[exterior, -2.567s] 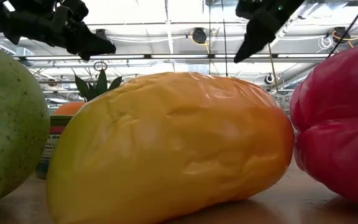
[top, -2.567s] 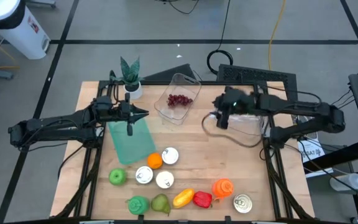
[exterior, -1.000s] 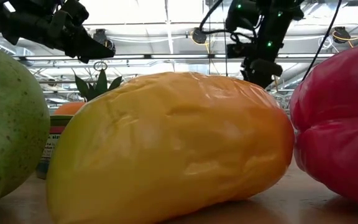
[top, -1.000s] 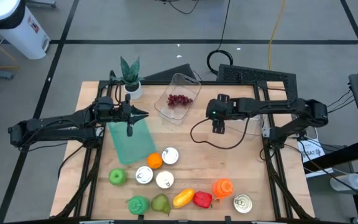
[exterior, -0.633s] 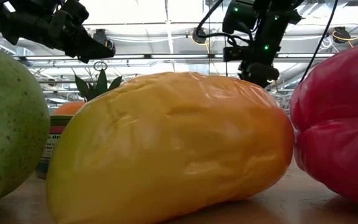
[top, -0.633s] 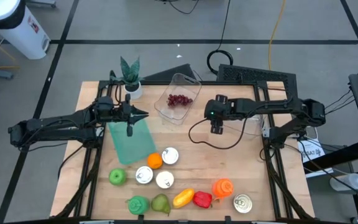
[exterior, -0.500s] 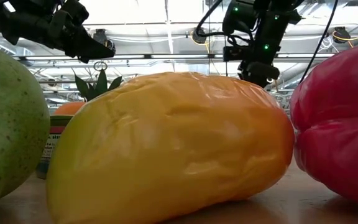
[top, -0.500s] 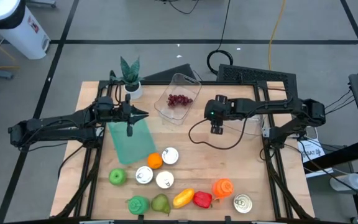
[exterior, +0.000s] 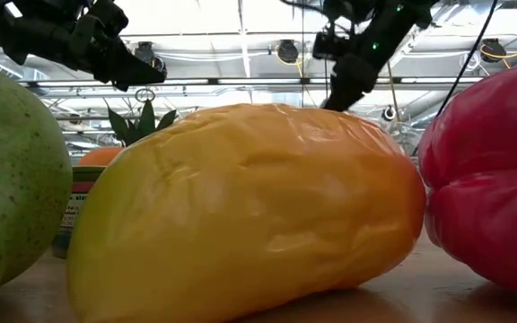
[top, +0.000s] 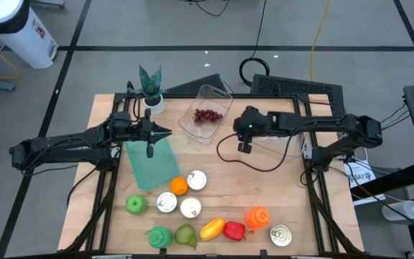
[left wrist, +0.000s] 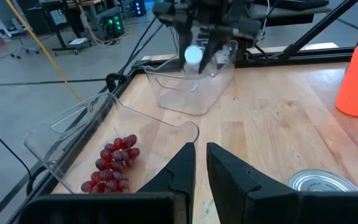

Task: Pick & Place Food Item
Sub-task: Put the transparent water bottle into the right transparent bin

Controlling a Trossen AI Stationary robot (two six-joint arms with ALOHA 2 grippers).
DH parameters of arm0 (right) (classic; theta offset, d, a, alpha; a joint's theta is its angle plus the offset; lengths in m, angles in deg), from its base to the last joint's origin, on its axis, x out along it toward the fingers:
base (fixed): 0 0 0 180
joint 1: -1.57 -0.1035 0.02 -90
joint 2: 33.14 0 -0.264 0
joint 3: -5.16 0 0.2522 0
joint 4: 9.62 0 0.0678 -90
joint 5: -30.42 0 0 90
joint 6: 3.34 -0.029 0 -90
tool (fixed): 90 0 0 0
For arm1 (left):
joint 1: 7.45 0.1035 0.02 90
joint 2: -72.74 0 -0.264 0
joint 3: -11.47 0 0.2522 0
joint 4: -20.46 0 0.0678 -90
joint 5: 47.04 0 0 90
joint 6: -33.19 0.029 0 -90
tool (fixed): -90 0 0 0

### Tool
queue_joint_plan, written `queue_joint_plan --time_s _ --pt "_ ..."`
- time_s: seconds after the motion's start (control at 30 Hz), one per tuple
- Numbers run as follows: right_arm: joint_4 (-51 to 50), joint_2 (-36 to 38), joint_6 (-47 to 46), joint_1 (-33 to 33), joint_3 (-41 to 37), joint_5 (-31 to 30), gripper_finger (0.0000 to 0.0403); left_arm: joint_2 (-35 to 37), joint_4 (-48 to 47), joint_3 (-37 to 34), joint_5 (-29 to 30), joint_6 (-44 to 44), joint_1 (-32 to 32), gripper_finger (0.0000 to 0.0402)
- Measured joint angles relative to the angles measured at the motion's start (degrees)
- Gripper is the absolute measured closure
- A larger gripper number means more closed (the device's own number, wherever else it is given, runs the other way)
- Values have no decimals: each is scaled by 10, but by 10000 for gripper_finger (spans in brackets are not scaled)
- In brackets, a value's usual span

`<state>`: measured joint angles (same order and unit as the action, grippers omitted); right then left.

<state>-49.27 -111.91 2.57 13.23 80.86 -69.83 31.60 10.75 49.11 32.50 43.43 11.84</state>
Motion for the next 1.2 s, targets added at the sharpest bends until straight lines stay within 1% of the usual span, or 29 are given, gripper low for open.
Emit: queue_joint_plan --time_s 0.27,0.37,0.43,0.53,0.67,0.83,0.93,1.0,1.2 --pt "23 76 -23 0 0 -8 275 0 0 0 0 -2 -1 350" --pt "25 104 -39 0 -7 -42 275 0 0 0 0 -3 -1 350" --pt "42 126 -49 0 -29 -49 275 0 0 0 0 -8 -1 350" --pt "102 163 -66 4 -78 -48 275 0 1 0 0 -14 -1 350" --pt "212 213 -78 11 -153 -47 275 0 2 0 0 -14 -1 350" --pt "344 256 -80 15 -237 -46 275 0 2 0 0 -15 -1 350" --pt "427 267 -82 15 -278 -46 275 0 3 0 0 -16 -1 350" --pt "473 268 -87 15 -297 -32 275 0 5 0 0 -15 -1 350" --pt "543 251 -82 16 -315 -30 275 0 5 0 0 -14 -1 350"
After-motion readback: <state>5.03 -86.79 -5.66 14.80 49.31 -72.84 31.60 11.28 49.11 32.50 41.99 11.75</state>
